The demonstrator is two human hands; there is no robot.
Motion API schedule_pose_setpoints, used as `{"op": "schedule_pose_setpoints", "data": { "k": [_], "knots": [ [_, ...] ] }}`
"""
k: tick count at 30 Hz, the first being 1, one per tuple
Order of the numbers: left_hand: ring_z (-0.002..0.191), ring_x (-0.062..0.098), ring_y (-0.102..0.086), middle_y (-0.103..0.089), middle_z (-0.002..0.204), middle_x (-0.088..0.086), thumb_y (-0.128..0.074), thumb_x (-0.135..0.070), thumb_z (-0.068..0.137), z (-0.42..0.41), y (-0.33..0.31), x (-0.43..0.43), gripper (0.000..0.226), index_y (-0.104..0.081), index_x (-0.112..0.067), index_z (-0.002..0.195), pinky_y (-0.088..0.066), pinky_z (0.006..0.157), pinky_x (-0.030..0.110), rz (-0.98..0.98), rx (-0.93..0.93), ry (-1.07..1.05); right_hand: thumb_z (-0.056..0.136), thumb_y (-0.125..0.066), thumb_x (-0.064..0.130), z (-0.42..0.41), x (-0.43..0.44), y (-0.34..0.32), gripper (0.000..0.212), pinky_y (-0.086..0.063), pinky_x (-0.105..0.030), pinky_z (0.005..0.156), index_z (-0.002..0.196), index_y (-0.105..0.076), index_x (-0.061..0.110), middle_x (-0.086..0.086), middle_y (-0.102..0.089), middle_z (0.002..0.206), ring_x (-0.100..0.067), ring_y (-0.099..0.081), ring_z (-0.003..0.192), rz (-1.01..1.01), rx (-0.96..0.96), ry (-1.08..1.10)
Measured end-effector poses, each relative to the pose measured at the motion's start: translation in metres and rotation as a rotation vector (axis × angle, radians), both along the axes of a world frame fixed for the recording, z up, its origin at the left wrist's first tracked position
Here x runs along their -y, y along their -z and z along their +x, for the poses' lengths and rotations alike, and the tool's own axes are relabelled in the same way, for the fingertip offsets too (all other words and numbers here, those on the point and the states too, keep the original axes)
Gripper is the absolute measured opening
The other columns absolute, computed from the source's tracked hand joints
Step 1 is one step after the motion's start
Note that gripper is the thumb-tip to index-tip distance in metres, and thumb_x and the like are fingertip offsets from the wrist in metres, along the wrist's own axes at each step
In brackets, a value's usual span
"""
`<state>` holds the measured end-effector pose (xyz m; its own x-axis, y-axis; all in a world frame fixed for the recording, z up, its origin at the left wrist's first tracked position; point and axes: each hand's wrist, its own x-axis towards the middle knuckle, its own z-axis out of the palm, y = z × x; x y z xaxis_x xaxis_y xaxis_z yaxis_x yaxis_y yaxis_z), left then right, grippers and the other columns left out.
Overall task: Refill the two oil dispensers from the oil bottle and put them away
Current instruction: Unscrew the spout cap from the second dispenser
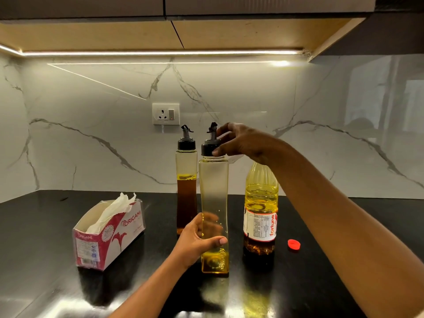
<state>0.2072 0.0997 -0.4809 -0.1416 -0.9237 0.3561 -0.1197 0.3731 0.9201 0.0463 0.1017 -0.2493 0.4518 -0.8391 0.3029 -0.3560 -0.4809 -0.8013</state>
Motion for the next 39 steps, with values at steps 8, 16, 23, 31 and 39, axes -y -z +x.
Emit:
{"op": "schedule_pose_setpoints", "data": {
  "k": [8,16,23,31,39],
  "knots": [
    [0.098,0.016,-0.069,-0.072,0.101,0.002,-0.089,-0.056,0.04,0.0,0.0,0.0,0.086,-0.057,-0.022,0.113,-0.055,0.075,0.022,0.005,0.02,0.008,0.069,-0.075,0.032,-0.004,0.002,0.01,0.067,-0.044,-0.035,0.095,0.124,-0.041,0.015,-0.003,-0.053,0.116,-0.021,-0.049,0.114,0.049,-0.023,0.031],
    [0.098,0.015,-0.069,-0.071,0.101,0.002,-0.089,-0.052,0.043,-0.002,0.0,0.0,0.081,-0.057,-0.023,0.111,-0.055,0.075,0.022,0.004,0.026,-0.003,0.072,-0.077,0.035,0.018,0.0,0.025,0.069,-0.046,-0.027,0.084,0.128,-0.043,0.01,-0.005,-0.055,0.109,-0.017,-0.051,0.098,-0.209,-0.017,0.221],
    [0.099,0.017,-0.069,-0.071,0.103,0.004,-0.089,-0.06,0.039,-0.001,0.0,0.001,0.088,-0.057,-0.022,0.112,-0.056,0.075,0.024,0.008,0.022,0.001,0.077,-0.071,0.006,-0.013,0.005,0.016,0.045,-0.049,-0.038,0.092,0.116,-0.051,0.018,-0.004,-0.059,0.104,-0.021,-0.058,0.102,0.108,0.203,0.014],
    [0.098,0.017,-0.069,-0.071,0.102,0.005,-0.089,-0.059,0.038,-0.002,-0.001,-0.002,0.089,-0.057,-0.021,0.112,-0.055,0.073,0.022,0.002,0.014,0.012,0.075,-0.074,0.03,-0.001,0.002,0.025,0.049,-0.046,-0.024,0.078,0.113,-0.045,0.018,0.004,-0.055,0.098,-0.009,-0.051,0.091,-0.048,0.079,0.06],
    [0.099,0.016,-0.069,-0.07,0.104,0.005,-0.089,-0.059,0.039,-0.003,-0.001,-0.001,0.089,-0.057,-0.022,0.113,-0.055,0.073,0.022,0.009,0.016,0.018,0.077,-0.073,0.022,0.011,0.012,0.033,0.05,-0.045,-0.027,0.08,0.118,-0.046,0.013,-0.004,-0.059,0.105,-0.02,-0.056,0.104,0.101,0.271,0.003]
  ]
}}
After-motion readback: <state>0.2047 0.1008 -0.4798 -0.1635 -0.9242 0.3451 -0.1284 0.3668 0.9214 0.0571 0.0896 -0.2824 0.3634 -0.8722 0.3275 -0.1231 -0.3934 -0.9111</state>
